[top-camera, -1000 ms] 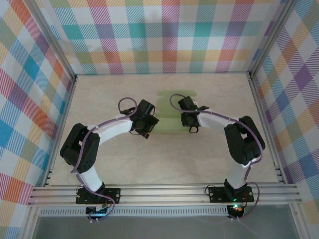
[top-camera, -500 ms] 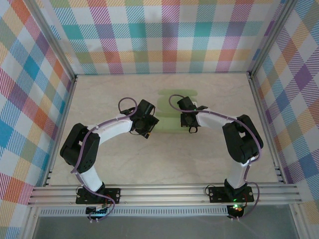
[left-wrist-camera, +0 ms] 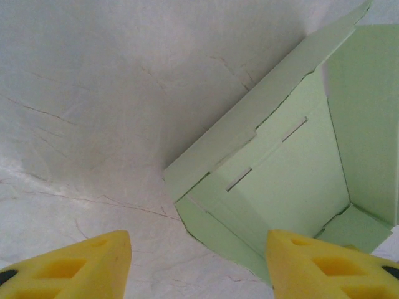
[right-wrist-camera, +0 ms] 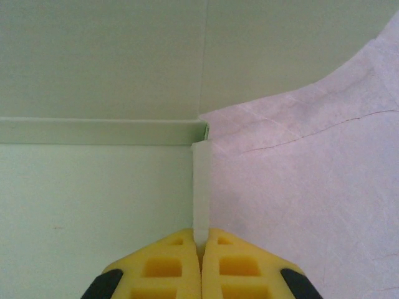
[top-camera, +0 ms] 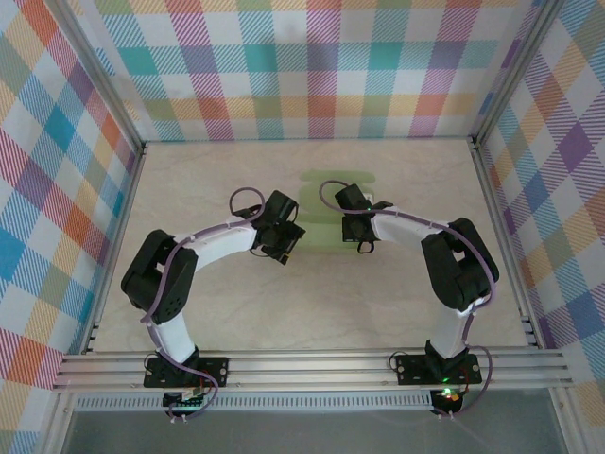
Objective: Fold the paper box
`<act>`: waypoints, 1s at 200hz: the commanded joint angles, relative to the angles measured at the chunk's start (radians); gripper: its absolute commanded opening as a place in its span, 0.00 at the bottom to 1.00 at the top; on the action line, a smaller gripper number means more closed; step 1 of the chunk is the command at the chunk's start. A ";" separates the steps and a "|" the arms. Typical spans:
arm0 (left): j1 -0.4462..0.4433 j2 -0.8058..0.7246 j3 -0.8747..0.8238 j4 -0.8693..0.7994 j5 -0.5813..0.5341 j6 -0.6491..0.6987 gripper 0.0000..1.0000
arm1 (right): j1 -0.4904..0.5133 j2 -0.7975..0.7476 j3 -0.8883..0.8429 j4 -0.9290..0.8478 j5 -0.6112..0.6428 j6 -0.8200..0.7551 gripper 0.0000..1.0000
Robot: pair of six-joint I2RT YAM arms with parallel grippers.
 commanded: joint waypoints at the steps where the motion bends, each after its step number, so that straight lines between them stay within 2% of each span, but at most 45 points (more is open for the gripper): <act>1: -0.010 0.037 0.042 0.016 0.029 -0.024 0.58 | 0.008 0.023 0.019 -0.021 0.003 -0.003 0.05; 19: -0.010 0.057 0.061 0.022 0.042 -0.028 0.56 | 0.009 0.022 0.019 -0.019 -0.001 -0.002 0.05; 85: -0.004 0.127 0.150 -0.034 0.049 0.034 0.36 | 0.010 0.017 0.007 -0.018 -0.001 -0.012 0.05; 140: -0.002 0.178 0.250 -0.173 0.039 0.274 0.34 | 0.010 0.019 0.012 -0.007 -0.022 -0.033 0.05; 176: -0.004 0.250 0.381 -0.308 0.054 0.513 0.33 | 0.010 0.020 0.013 -0.002 -0.025 -0.049 0.05; 200: -0.004 0.276 0.382 -0.284 0.141 0.583 0.34 | 0.010 0.020 0.015 -0.002 -0.030 -0.052 0.05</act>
